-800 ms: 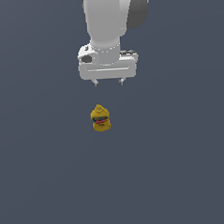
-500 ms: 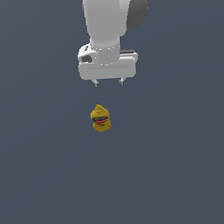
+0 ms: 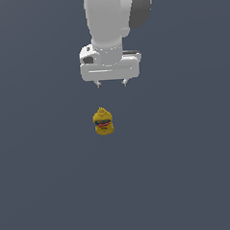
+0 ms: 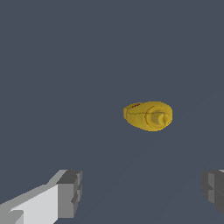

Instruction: Pick up the object and move it to a goal position.

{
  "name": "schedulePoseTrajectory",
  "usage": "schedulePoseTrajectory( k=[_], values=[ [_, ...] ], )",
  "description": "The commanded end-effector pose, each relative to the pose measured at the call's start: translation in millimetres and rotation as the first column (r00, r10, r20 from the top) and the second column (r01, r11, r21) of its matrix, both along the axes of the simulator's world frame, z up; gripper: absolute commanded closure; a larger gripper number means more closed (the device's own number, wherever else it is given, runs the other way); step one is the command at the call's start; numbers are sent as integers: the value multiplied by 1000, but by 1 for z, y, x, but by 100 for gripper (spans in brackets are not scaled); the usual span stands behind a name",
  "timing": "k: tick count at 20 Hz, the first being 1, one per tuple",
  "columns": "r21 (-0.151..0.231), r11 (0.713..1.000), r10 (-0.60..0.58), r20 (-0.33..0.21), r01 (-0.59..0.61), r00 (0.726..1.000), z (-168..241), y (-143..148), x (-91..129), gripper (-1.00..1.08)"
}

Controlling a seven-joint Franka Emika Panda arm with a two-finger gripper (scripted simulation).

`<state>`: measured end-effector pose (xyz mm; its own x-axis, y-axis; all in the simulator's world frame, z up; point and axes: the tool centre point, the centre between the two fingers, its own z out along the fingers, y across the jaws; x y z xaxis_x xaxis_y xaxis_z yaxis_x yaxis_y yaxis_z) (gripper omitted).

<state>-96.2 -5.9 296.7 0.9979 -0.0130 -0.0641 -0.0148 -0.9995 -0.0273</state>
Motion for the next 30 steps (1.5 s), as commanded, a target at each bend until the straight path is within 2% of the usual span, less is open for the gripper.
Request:
schedulePoseTrajectory(
  k=[1,11,17,23,30],
  values=[
    [0,1000,-7,0,7,1000,0,0,0,-92],
    [-7,993,-116,2,116,993,-6,-4,3,-92],
    [-15,971,-238,5,238,971,-12,-8,6,-92],
    [-23,921,-389,10,389,921,-20,-13,9,-92],
    [-31,831,-555,18,555,832,-29,-20,13,-92]
  ],
)
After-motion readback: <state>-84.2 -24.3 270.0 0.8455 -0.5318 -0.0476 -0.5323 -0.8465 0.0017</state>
